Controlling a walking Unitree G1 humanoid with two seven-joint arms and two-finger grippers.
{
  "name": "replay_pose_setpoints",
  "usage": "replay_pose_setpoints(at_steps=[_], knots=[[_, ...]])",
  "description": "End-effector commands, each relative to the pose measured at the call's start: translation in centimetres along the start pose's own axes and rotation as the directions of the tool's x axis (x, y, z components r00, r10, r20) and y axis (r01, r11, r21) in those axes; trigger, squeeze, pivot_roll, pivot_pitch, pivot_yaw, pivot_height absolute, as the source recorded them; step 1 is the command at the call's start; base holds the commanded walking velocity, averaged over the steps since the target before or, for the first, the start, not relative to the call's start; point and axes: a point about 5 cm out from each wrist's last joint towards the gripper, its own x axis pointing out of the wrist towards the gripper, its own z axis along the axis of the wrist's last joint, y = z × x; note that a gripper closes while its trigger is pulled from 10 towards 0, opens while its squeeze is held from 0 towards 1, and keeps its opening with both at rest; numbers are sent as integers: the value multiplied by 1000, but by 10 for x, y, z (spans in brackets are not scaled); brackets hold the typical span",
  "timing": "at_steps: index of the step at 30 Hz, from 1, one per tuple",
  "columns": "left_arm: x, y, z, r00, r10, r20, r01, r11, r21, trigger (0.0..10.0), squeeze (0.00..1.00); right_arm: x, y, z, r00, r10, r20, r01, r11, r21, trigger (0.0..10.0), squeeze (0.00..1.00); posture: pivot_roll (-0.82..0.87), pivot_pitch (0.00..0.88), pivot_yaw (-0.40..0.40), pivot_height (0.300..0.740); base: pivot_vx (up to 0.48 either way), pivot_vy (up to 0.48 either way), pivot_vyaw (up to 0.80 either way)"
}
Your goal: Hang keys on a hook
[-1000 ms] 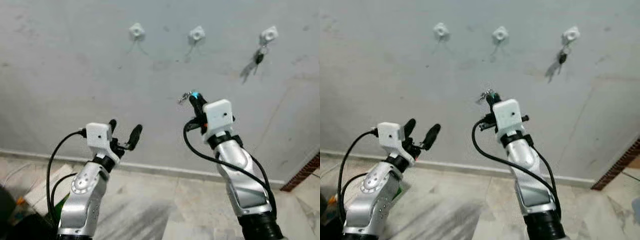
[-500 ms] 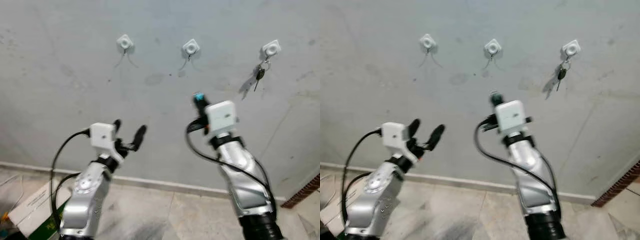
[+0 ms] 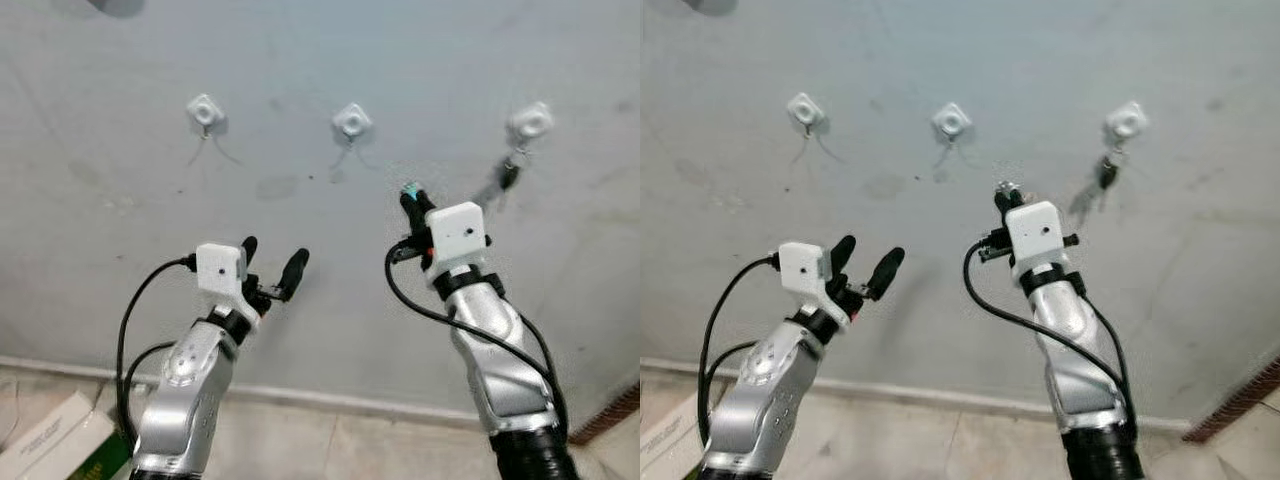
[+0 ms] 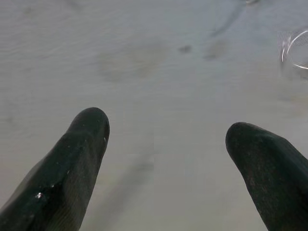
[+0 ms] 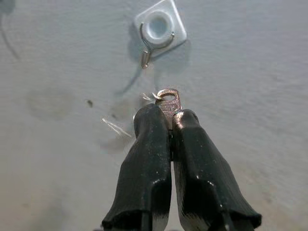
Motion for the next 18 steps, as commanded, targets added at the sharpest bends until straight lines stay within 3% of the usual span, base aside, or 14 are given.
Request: replay_pose_setpoints(at_steps=[1,5,13,17,18], knots=[[3,-8,3,1000,-22,8,22,1000,-1,10000,0,-2,-11,1,1000,-29,5,29,999,-17,10000,0,19,6,29,740,277,0,0],[2,-7,2,1000,-23,5,23,1000,0,10000,0,-2,-11,1,1000,-27,5,27,999,-17,10000,0,19,6,29,740,262,0,0],[-5,-7,7,1000,-16,9,16,999,44,10000,0,-6,-9,2,1000,-19,8,20,1000,-15,10000,0,29,23,27,740,0,0,0],[-15,-6,8,1000,-6,4,6,998,57,10000,0,-14,-7,5,1000,7,20,-6,1000,-16,10000,0,36,35,26,740,0,0,0],[-25,-3,7,1000,11,-9,-11,998,61,10000,0,-25,-11,5,1000,9,9,-8,1000,-21,10000,0,36,41,27,740,0,0,0]])
